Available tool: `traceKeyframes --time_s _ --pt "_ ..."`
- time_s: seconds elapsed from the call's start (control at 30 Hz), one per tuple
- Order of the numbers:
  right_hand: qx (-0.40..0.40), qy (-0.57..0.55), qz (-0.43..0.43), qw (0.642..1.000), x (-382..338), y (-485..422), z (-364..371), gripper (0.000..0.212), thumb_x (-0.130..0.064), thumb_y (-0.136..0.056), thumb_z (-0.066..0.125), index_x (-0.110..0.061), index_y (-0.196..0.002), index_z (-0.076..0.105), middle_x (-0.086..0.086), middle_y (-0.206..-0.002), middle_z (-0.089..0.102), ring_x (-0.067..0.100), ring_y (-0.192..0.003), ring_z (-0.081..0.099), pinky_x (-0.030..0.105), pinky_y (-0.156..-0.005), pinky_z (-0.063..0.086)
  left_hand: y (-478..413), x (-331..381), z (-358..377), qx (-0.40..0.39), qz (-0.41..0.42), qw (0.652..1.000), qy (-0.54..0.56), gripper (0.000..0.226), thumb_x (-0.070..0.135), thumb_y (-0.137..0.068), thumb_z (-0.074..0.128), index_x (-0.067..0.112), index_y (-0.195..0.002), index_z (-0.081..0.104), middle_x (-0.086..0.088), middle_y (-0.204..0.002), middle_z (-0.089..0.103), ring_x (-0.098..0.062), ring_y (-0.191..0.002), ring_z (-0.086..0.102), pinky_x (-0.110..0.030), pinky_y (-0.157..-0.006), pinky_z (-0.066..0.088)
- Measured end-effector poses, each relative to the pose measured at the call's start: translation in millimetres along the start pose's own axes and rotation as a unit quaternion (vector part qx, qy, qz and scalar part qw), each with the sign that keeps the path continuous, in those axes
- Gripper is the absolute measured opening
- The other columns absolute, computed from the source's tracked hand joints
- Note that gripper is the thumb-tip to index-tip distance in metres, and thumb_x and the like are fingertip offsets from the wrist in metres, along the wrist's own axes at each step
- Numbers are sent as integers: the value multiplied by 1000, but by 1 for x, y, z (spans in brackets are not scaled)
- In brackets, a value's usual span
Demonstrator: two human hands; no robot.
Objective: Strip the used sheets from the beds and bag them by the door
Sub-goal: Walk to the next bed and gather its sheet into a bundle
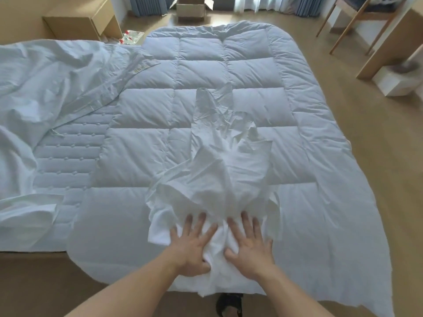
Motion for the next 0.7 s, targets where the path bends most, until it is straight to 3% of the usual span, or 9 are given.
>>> traceKeyframes --time_s 0.1,0.17,0.23,0.27,0.33,0.4,0.53,0.6,0.7 --pt "-88 16 6 996 9 -11 5 85 -74 -83 36 -57 -146 -18 -14 -158 -32 24 -150 -19 67 -113 13 -8 0 5 -107 -23 994 21 109 54 -74 55 51 -144 -29 8 -148 -48 -31 -144 -33 -65 -114 -6" --pt "-79 47 -4 996 3 -23 -26 79 -80 -78 34 -52 -150 16 -4 -163 8 29 -147 18 58 -108 28 -17 -1 -25 -148 -23 988 40 98 61 -75 50 47 -153 -8 2 -161 -28 -34 -151 -9 -60 -117 9" --pt "46 49 -21 998 -10 -36 -69 69 -83 -75 26 -39 -116 62 -3 -123 58 23 -116 55 43 -91 39 -31 -1 -68 -137 -15 986 89 61 63 -78 43 39 -133 52 -9 -156 33 -28 -128 44 -38 -99 39" --pt "123 41 -29 991 -17 -44 -89 67 -81 -76 25 -33 -95 68 -6 -99 64 20 -102 61 39 -84 39 -37 1 -89 -102 -22 987 122 44 61 -80 41 33 -101 66 -6 -126 61 -20 -100 57 -30 -79 42" --pt "258 26 -58 964 -27 -66 -119 55 -74 -79 38 -31 -90 69 -7 -92 64 21 -97 59 38 -81 37 -53 2 -125 10 -55 991 120 44 54 -84 38 18 -67 58 3 -72 59 -18 -69 53 -29 -58 35" --pt "300 -14 -66 951 -30 -94 -140 55 -67 -81 55 -28 -119 64 -3 -119 58 24 -116 49 42 -92 37 -75 -1 -150 138 -97 982 89 39 45 -89 39 18 -61 48 5 -63 52 -21 -66 53 -31 -54 32" --pt "147 -51 13 988 -11 -168 -169 94 -75 -80 50 -38 -155 7 -6 -163 -1 22 -149 -9 52 -115 16 -126 -22 -185 271 -142 941 144 30 44 -90 48 24 -109 60 0 -112 61 -26 -110 56 -37 -83 46" --pt "121 -66 61 989 4 -206 -181 104 -78 -77 52 -38 -155 -5 -6 -163 -14 24 -149 -19 57 -116 13 -155 -39 -194 249 -170 939 165 59 48 -92 50 22 -144 40 -3 -145 43 -27 -132 38 -41 -105 38" --pt "129 -80 111 982 23 -255 -197 115 -80 -72 57 -38 -154 -12 -3 -163 -20 28 -149 -18 63 -114 14 -200 -62 -211 240 -215 920 222 83 57 -91 51 21 -157 14 -5 -163 13 -27 -148 13 -43 -116 22"
Point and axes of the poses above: each hand's wrist, its own y-axis away from the middle knuckle, its own z-axis out of the palm, x = y × z, the point moved 1 cm from there along -y, towards the middle knuckle
